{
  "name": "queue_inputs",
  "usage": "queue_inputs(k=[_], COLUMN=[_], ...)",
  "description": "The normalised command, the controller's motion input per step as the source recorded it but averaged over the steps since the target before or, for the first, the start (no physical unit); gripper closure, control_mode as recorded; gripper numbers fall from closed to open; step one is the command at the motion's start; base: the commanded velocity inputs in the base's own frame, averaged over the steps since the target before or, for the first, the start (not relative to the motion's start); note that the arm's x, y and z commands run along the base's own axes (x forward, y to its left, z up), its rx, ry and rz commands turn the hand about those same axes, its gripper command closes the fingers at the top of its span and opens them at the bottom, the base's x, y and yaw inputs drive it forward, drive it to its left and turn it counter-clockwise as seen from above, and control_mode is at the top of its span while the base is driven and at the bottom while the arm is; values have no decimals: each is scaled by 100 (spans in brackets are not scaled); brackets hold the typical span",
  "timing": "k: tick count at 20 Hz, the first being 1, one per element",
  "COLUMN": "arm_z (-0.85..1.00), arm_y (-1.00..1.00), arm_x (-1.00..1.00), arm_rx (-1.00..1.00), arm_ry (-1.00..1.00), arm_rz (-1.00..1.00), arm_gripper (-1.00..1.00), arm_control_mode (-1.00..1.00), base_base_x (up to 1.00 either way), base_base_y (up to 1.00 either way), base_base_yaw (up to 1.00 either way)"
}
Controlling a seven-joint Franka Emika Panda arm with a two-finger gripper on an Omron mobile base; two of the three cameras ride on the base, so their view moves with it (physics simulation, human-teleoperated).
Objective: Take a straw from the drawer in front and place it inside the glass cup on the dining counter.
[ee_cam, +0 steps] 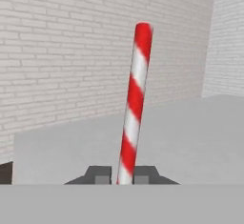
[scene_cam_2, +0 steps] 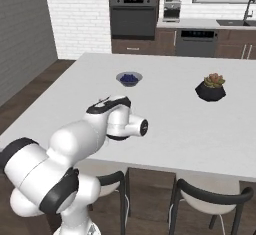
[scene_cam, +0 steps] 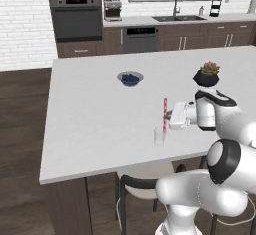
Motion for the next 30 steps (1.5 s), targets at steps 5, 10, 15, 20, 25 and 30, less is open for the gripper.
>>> queue_inputs(k=[5,10,15,20,25,30], arm_z=[12,10,0,-1,-21,-28], arm_y=[0,0,0,0,-1,-7], arm_x=[-3,11,31,40,5,0], arm_rx=[0,0,0,0,0,0], arm_ry=[0,4,10,4,0,0], arm_rz=[-5,-3,-2,0,0,0], arm_gripper=[100,100,100,100,100,100], arm_control_mode=[-100,-100,-100,-100,-100,-100], base_base_x=[0,0,0,0,0,0], base_base_y=[0,0,0,0,0,0], base_base_yaw=[0,0,0,0,0,0])
